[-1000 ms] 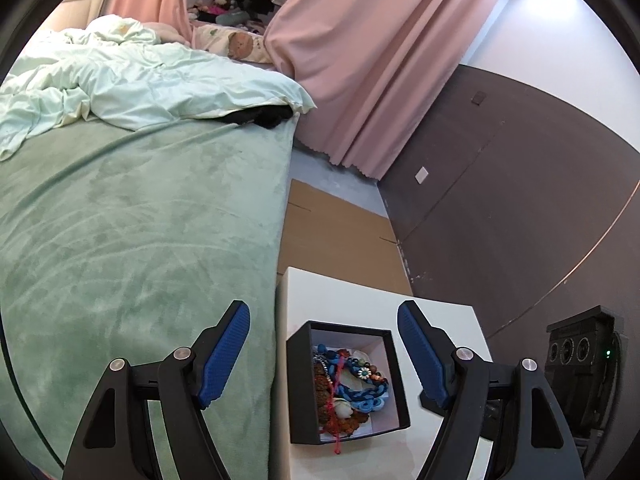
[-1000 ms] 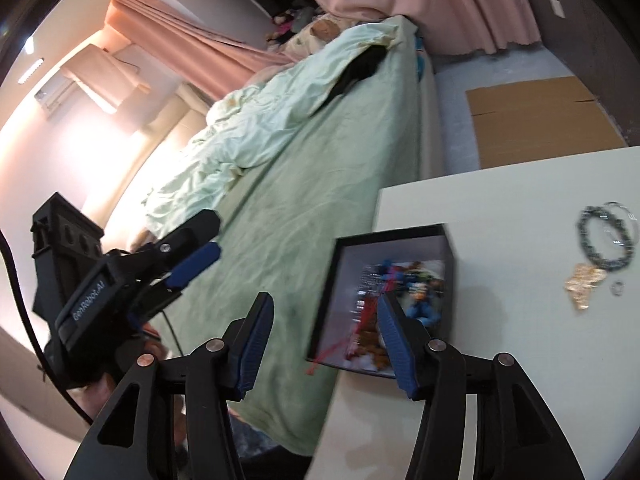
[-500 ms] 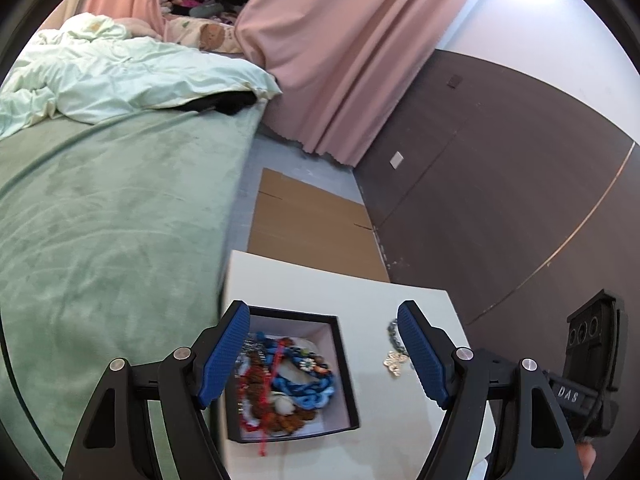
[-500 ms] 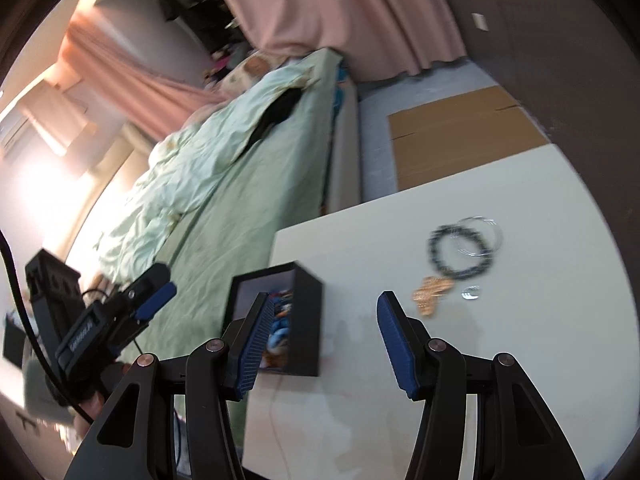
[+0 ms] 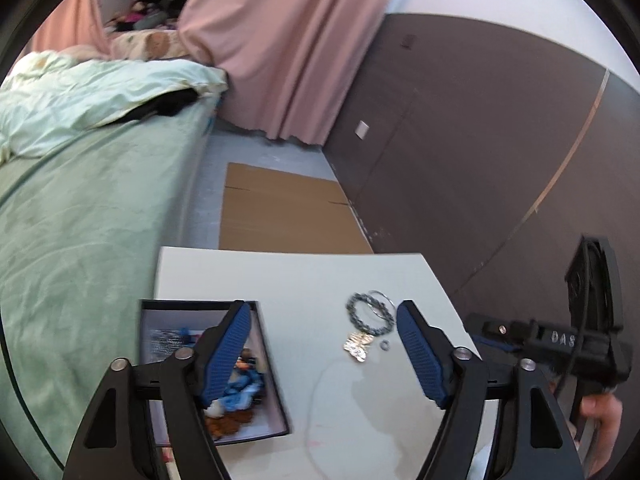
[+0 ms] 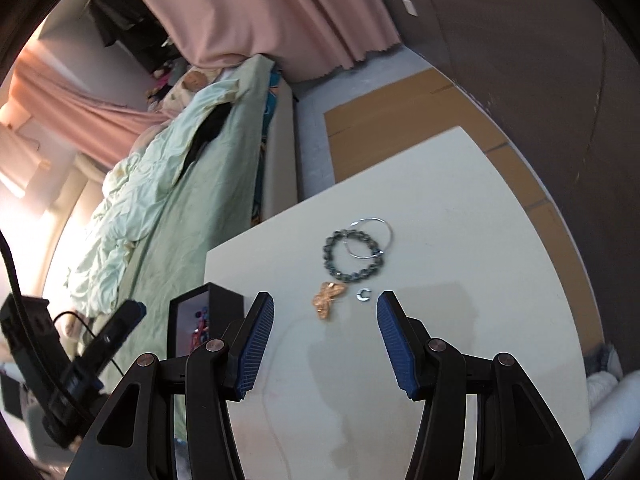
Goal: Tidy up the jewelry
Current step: 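Lower the left tool onto the gold butterfly brooch and close on it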
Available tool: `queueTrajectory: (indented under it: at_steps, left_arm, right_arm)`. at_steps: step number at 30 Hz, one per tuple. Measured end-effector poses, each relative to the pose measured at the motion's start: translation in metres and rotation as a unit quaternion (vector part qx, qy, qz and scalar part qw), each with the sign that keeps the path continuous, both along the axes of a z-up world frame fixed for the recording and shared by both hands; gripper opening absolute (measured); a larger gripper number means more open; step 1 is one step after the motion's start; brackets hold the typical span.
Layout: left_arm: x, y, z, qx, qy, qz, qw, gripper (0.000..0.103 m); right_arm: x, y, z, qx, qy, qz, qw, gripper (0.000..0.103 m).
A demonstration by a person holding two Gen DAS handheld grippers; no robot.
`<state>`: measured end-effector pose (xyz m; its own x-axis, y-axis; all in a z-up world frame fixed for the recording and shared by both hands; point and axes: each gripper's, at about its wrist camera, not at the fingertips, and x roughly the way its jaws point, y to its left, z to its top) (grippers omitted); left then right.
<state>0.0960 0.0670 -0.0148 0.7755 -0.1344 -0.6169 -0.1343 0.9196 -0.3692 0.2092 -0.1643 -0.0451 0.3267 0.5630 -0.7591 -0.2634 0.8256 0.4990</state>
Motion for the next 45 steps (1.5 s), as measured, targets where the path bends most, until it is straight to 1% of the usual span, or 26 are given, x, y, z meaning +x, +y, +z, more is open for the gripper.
queueTrajectory:
  at_steps: [2,8,13,17,19,23,28,29,30,32,34,37,38,39,41,42,43,45]
  left_arm:
    - [0.009,-0.016,-0.005,0.01,0.009,-0.019,0.9997,0.066]
    - [0.031,-0.051,-0.018,0.039,0.025,-0.056,0.9974,0.065]
    - [0.047,-0.068,-0.032,0.058,0.047,-0.076,0.9943,0.065]
    - [0.062,-0.08,-0.05,0.073,0.077,-0.093,0.99,0.059]
    - [0.068,-0.084,-0.058,0.081,0.088,-0.096,0.9881,0.058]
    - [0.082,-0.087,-0.075,0.095,0.116,-0.099,0.9837,0.048]
    - [0.093,-0.089,-0.088,0.108,0.134,-0.099,0.98,0.048]
    - [0.095,-0.091,-0.091,0.113,0.137,-0.1,0.979,0.046]
    - [0.096,-0.091,-0.094,0.115,0.14,-0.1,0.9783,0.037]
    - [0.1,-0.092,-0.101,0.115,0.152,-0.103,0.9762,0.028]
    - [0.102,-0.094,-0.106,0.113,0.159,-0.105,0.9751,0.028]
    - [0.102,-0.097,-0.108,0.128,0.158,-0.103,0.9736,0.028]
    - [0.101,-0.097,-0.108,0.127,0.157,-0.103,0.974,0.027]
    - [0.101,-0.096,-0.108,0.124,0.156,-0.101,0.9747,0.024]
    - [0.099,-0.095,-0.105,0.111,0.145,-0.103,0.9778,0.016]
    - [0.098,-0.095,-0.103,0.114,0.144,-0.102,0.9777,0.014]
    - [0.097,-0.096,-0.102,0.119,0.143,-0.101,0.9773,0.0]
    - [0.095,-0.095,-0.101,0.115,0.14,-0.101,0.9782,0.0]
  right_arm:
    - [0.005,-0.006,-0.004,-0.002,0.006,-0.005,1.0,0.055]
    - [0.019,-0.017,-0.015,0.013,0.028,-0.013,0.999,0.055]
    - [0.033,-0.027,-0.022,0.014,0.041,-0.017,0.999,0.055]
    - [0.044,-0.036,-0.027,0.014,0.046,-0.027,0.998,0.055]
    - [0.05,-0.041,-0.029,0.014,0.049,-0.031,0.998,0.055]
    - [0.063,-0.047,-0.036,0.013,0.055,-0.039,0.998,0.055]
    - [0.076,-0.048,-0.045,0.007,0.064,-0.045,0.997,0.055]
    - [0.077,-0.048,-0.045,0.005,0.064,-0.046,0.997,0.055]
    - [0.078,-0.049,-0.046,0.001,0.063,-0.051,0.997,0.055]
    - [0.08,-0.051,-0.047,-0.002,0.063,-0.055,0.996,0.055]
    - [0.082,-0.053,-0.048,-0.001,0.065,-0.058,0.996,0.055]
    - [0.082,-0.054,-0.049,-0.002,0.065,-0.06,0.996,0.055]
    - [0.081,-0.053,-0.049,-0.004,0.065,-0.058,0.996,0.055]
    - [0.08,-0.052,-0.049,-0.005,0.064,-0.056,0.996,0.055]
    - [0.079,-0.05,-0.048,-0.009,0.062,-0.052,0.997,0.055]
    - [0.078,-0.049,-0.047,-0.011,0.06,-0.05,0.997,0.055]
    - [0.078,-0.048,-0.047,-0.014,0.059,-0.048,0.997,0.055]
    - [0.077,-0.047,-0.047,-0.015,0.058,-0.046,0.997,0.055]
